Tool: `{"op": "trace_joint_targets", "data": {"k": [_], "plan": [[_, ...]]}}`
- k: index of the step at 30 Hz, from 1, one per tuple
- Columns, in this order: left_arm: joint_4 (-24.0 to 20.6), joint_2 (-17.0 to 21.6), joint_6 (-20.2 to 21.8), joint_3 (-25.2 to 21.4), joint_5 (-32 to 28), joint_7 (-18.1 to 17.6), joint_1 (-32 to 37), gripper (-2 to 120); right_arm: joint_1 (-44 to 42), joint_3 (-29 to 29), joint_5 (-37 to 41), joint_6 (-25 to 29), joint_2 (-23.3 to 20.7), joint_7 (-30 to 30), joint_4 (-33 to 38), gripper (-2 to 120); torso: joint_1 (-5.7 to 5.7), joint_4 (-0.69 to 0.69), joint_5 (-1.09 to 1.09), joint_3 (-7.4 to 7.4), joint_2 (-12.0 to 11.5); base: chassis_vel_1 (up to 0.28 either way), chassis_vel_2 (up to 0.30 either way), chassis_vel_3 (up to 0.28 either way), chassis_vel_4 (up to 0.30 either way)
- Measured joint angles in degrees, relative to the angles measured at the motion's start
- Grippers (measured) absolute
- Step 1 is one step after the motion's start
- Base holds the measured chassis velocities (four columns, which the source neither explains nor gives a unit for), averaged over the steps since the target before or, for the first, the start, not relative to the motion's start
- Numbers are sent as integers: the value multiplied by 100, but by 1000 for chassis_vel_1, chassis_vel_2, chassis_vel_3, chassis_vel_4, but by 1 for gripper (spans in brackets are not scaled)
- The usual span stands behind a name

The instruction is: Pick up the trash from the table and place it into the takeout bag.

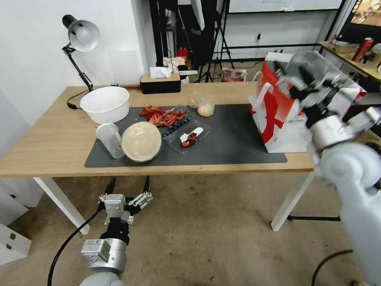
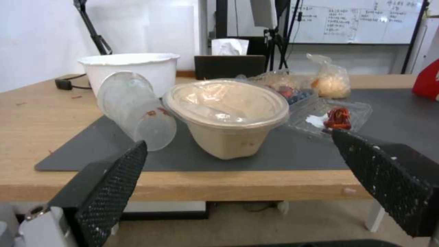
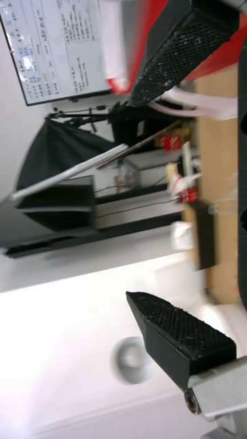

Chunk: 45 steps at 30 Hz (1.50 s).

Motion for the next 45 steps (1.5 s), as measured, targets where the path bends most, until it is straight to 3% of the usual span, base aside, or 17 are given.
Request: {"op": "trace_joint_targets", "data": {"k": [6,15,20,34,45], "plan": [[1,0,-11,-30,-44,-12,1,100,-1330,-107,-1896,826,254,114,104,100,0,-1,0,0,-1,0,0,0,0],[57,0,-16,-28,-87,-19,-26,100,-2582,-93,-2628,1612,578,625,-123,100,0,1,0,0,-1,0,0,0,0],[72,0,-20,-12,-87,-20,-31,100,-2782,-182,-2679,1790,689,691,-368,100,0,0,0,0,0,0,0,0,0],[77,0,-51,-27,-91,-20,-13,100,-2581,-464,-2573,1711,788,819,-605,100,1,1,0,0,-1,0,0,0,0],[81,0,-53,-33,-90,-24,-18,100,-1560,-990,-1780,732,533,1236,-394,100,1,-1,0,0,0,0,0,0,0]]}}
